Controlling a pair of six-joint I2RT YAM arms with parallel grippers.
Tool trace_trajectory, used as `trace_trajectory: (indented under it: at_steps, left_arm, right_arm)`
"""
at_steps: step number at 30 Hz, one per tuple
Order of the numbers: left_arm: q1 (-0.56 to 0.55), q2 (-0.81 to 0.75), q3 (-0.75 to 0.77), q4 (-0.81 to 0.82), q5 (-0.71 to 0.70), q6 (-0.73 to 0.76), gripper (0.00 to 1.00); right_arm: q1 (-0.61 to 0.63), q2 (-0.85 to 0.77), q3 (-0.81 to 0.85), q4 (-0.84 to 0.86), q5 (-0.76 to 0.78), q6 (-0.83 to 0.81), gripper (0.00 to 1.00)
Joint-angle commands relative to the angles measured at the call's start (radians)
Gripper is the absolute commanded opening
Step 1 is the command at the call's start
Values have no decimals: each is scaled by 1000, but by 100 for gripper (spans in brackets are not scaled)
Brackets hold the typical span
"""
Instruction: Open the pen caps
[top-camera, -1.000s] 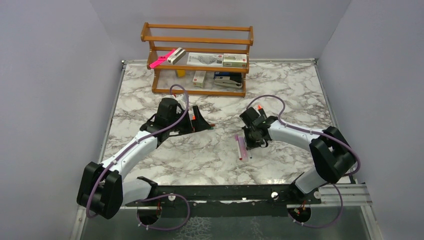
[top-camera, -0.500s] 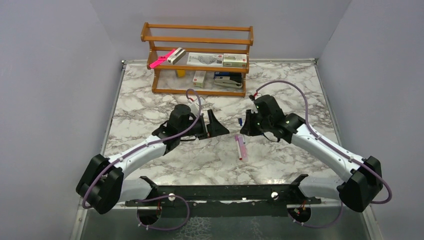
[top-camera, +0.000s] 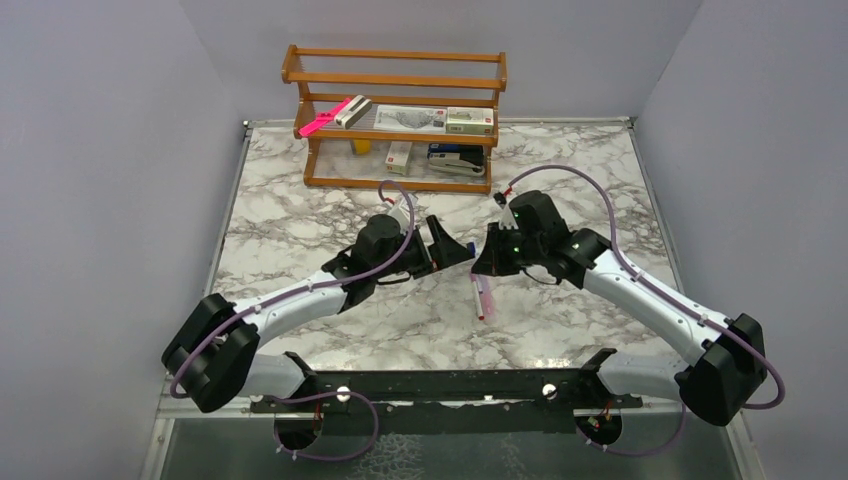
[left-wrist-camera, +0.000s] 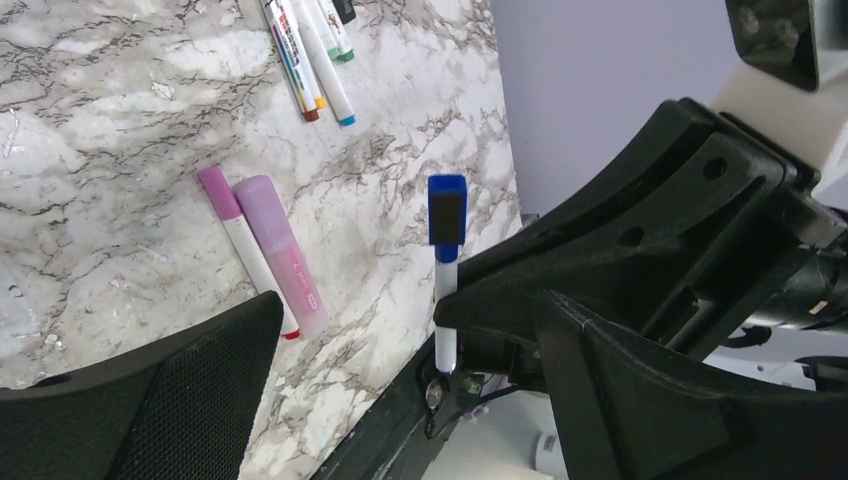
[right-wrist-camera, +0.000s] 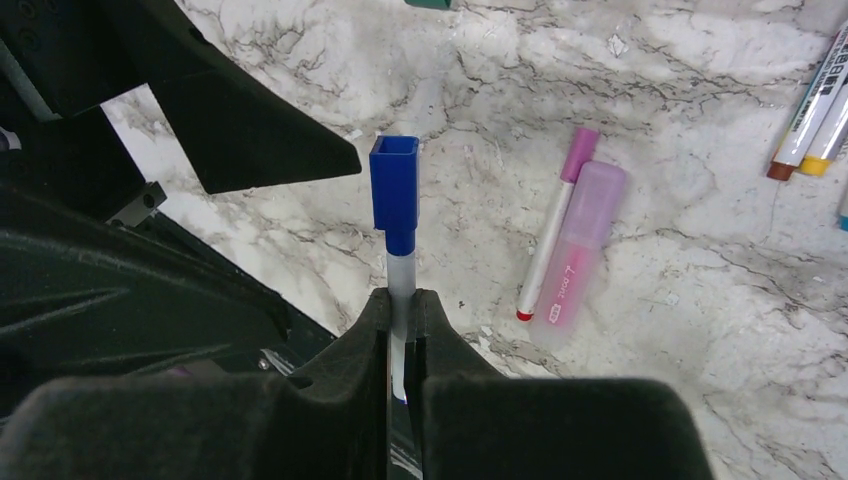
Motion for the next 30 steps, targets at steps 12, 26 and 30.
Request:
trace_trajectory:
  at_steps: [12,26,30]
  left_arm:
    - [-56,134,83,85,-120,-42,99]
    - [-91,190,118,93,-136,-43,77]
    - [-96,198,115,94,-130,-44,58]
  right_arm:
    - [33,-9,-18,61,-44,30,1]
    - [48,31,-21,75,-10,45,1]
    - [48,41,-21,78,-1,52,1]
